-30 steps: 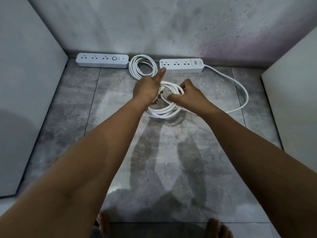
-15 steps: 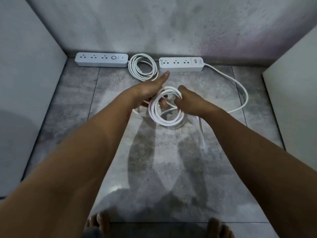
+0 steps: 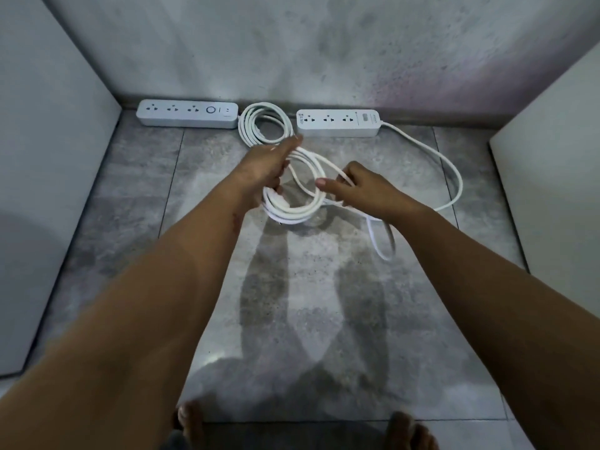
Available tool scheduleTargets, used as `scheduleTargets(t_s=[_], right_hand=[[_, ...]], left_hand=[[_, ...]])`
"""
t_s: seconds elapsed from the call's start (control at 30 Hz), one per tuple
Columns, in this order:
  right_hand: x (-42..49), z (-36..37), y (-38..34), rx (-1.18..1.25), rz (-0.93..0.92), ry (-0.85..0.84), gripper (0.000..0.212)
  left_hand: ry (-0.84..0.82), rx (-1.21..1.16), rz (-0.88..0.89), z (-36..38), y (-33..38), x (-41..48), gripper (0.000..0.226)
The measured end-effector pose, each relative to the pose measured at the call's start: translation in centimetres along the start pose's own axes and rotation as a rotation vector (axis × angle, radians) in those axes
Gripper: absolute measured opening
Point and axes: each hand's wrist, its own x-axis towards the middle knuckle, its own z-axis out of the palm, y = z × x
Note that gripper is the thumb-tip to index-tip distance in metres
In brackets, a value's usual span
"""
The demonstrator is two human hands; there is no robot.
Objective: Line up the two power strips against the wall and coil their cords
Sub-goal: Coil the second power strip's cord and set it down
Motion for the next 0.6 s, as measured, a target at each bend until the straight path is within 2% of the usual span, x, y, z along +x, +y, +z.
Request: scheduleTargets(t_s=[0.17, 0.3, 0.37, 0.5, 0.6], right_hand=[[0.0, 0.0, 4.6, -0.349, 0.087, -0.105, 0.035], [-0.3, 0.5, 6.8, -0.396, 0.072, -0.068, 0.044], [-0.4, 0.8, 7.1, -0.441, 0.069, -0.079, 0.043], [-0.2, 1.7, 7.4, -0.463, 0.050, 0.004, 0.037], [-0.3, 2.6, 7.4, -0.593, 0.003, 0.016, 0.033]], left_hand=[[0.213, -0.223, 0.034, -2.4, 1.8, -0.3, 0.034], [0.358, -0.244, 0.058, -4.5, 2.0, 0.1, 0.041], [0.413, -0.255, 0.071, -5.0, 1.7, 0.1, 0.040], [0.545, -0.350, 0.051, -5.8, 1.0, 0.1, 0.041], [0.509, -0.293, 0.015, -6.1, 0.8, -0.3, 0.041]])
